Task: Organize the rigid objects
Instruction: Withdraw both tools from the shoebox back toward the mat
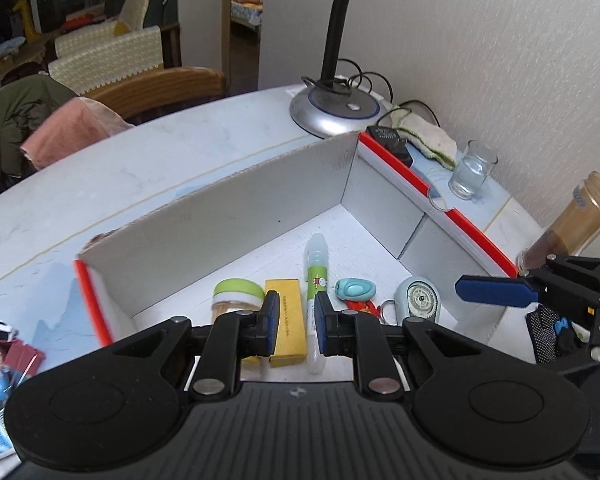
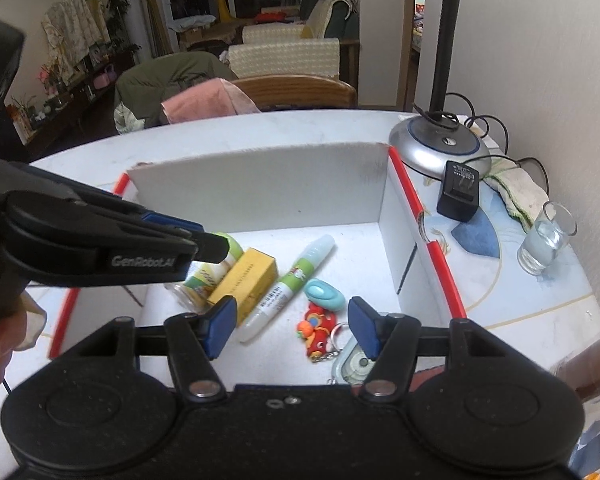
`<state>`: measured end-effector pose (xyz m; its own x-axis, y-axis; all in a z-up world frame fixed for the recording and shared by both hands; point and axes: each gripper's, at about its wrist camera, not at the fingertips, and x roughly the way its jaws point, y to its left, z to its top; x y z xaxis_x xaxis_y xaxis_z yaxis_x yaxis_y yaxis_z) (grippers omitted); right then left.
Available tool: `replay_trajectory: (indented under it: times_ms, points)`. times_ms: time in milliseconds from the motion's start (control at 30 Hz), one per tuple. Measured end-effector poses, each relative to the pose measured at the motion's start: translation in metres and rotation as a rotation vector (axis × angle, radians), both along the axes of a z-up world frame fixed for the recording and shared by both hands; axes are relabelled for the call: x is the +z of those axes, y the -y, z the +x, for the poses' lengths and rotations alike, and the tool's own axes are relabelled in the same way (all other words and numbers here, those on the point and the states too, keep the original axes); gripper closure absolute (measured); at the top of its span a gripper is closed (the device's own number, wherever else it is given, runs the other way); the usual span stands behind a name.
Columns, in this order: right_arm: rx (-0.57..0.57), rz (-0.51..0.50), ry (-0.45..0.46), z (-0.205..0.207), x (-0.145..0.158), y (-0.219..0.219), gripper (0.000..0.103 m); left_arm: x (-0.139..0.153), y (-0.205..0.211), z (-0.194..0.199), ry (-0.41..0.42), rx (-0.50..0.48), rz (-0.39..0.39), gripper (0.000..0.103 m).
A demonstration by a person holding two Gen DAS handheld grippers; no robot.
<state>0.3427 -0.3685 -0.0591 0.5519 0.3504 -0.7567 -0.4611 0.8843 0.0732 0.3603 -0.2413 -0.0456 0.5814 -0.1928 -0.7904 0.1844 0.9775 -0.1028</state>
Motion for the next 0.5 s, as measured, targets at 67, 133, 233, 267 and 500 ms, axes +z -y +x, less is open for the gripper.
replay_trajectory:
  times_ms: [67, 133, 233, 267, 500]
  points:
    - [0.003, 0.011, 0.009, -0.005, 0.005, -0.001, 0.039, 0.005, -0.005, -0.01, 0.015, 0.007, 0.0, 0.085]
    - [0.007, 0.024, 0.019, -0.01, 0.01, -0.002, 0.039, 0.01, -0.01, -0.019, 0.031, 0.015, -0.001, 0.085]
    - [0.019, 0.041, 0.036, -0.019, 0.017, -0.005, 0.035, 0.016, -0.021, -0.034, 0.053, 0.033, -0.014, 0.085]
    - [0.025, 0.044, 0.043, -0.023, 0.019, -0.006, 0.034, 0.018, -0.024, -0.039, 0.059, 0.039, -0.02, 0.085]
    - [0.047, 0.067, 0.067, -0.046, 0.031, -0.02, 0.029, 0.029, -0.053, -0.073, 0.096, 0.068, -0.035, 0.085]
